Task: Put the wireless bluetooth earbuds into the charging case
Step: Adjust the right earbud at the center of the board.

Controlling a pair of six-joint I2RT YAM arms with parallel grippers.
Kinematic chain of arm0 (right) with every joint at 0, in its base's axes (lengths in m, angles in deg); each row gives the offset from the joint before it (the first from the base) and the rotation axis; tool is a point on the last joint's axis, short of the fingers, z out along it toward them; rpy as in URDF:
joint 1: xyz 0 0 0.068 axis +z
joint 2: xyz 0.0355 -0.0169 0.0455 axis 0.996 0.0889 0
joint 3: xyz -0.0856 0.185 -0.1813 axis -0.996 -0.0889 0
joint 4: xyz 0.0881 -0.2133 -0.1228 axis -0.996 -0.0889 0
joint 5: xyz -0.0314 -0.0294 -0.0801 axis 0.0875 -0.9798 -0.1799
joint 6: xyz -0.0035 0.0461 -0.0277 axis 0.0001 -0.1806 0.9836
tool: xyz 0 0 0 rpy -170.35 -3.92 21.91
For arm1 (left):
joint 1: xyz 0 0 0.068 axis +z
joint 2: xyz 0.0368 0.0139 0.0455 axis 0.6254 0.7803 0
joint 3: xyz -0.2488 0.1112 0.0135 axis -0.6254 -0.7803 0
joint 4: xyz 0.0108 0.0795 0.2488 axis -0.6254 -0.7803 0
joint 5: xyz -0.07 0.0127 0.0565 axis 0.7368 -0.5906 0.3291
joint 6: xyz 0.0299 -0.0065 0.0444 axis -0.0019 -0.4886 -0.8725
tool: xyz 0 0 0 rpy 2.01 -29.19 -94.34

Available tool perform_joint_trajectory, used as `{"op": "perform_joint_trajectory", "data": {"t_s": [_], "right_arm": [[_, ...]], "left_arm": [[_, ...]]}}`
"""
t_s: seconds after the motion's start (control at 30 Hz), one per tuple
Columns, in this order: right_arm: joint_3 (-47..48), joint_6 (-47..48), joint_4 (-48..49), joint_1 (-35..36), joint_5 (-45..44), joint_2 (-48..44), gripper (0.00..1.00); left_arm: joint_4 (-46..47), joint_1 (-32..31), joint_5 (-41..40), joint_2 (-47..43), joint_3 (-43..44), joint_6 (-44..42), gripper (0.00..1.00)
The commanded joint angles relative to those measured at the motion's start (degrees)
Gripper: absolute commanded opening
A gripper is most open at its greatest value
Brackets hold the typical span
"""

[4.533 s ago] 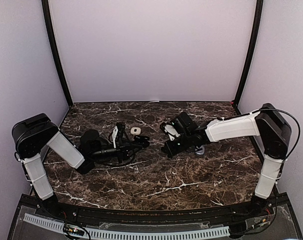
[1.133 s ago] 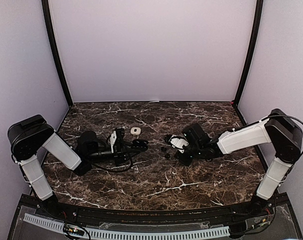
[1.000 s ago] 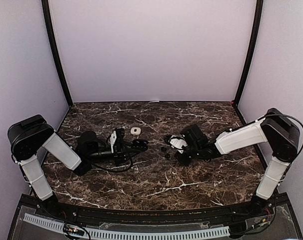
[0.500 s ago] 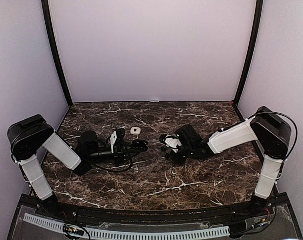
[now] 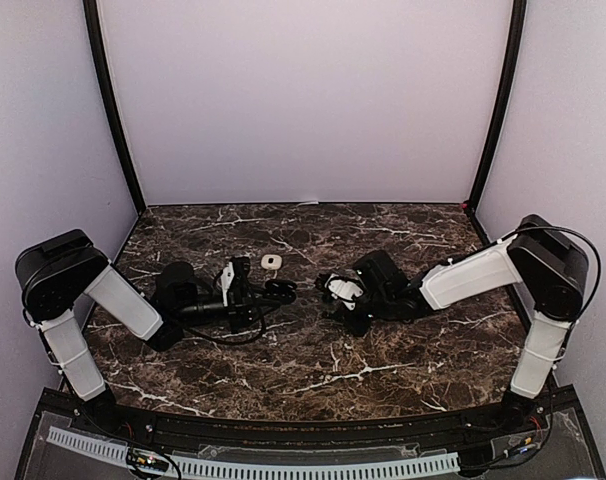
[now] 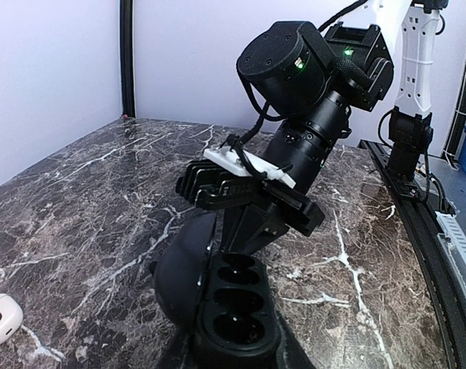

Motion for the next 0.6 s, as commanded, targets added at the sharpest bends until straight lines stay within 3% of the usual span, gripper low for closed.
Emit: {"op": "perform_joint_trajectory", "data": {"t_s": [0.0, 0.23, 0.4, 0.57], "right_arm": [[-0.3, 0.38, 0.33, 0.57, 2.74, -2.52, 0.0], [-0.29, 1.88, -0.43, 0.6, 2.05, -4.15, 0.04], [-0.81, 7.7, -2.92, 1.45, 2.87, -5.07, 0.16], [-1.07, 10.2, -3.27, 2.2, 2.84, -5.52, 0.12]], "left_arm": [[-0.03, 0.19, 0.46, -1.52, 0.8, 0.21, 0.07], [-0.3, 0.22, 0.55, -1.67, 0.85, 0.19, 0.07], [-0.53, 0.21, 0.51, -1.8, 0.83, 0.07, 0.07], [-0.89, 0.2, 0.42, -1.95, 0.91, -0.01, 0.07]]}}
